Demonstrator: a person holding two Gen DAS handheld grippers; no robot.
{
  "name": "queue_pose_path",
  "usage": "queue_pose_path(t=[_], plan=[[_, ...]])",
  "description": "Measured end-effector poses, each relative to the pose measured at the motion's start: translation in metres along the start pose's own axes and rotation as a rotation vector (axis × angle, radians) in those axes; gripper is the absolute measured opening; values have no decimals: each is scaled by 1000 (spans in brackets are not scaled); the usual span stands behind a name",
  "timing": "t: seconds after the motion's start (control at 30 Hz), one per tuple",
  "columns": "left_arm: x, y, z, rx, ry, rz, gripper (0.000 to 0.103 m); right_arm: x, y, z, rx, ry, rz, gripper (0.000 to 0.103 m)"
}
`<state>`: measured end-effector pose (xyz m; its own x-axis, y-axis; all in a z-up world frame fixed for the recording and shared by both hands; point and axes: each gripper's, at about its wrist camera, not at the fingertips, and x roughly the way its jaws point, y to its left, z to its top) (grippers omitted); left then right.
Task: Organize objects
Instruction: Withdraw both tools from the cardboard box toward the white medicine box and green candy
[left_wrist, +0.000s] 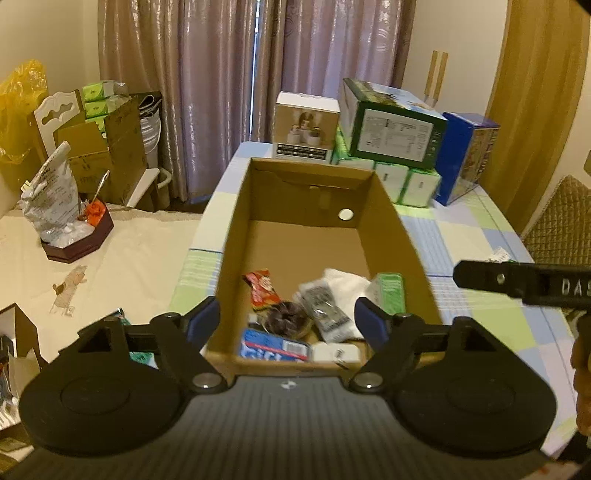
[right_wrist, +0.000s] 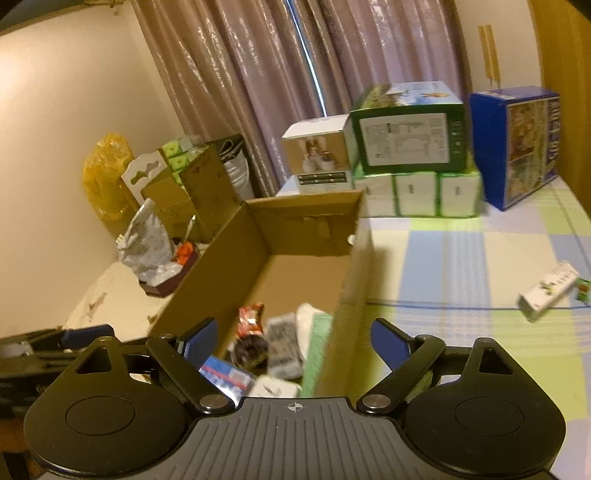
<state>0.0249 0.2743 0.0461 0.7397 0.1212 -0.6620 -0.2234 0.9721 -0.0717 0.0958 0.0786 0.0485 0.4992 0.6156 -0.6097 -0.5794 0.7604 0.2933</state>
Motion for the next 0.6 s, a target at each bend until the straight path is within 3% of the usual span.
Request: queue_pose_path(t=[0.4, 0.6], plan=[[-44, -48, -23, 12, -21, -16, 102, -76, -31, -33, 2, -22, -117, 97], [-50, -75, -28, 27, -23, -31, 102, -107, -57, -41, 42, -32, -169, 101]])
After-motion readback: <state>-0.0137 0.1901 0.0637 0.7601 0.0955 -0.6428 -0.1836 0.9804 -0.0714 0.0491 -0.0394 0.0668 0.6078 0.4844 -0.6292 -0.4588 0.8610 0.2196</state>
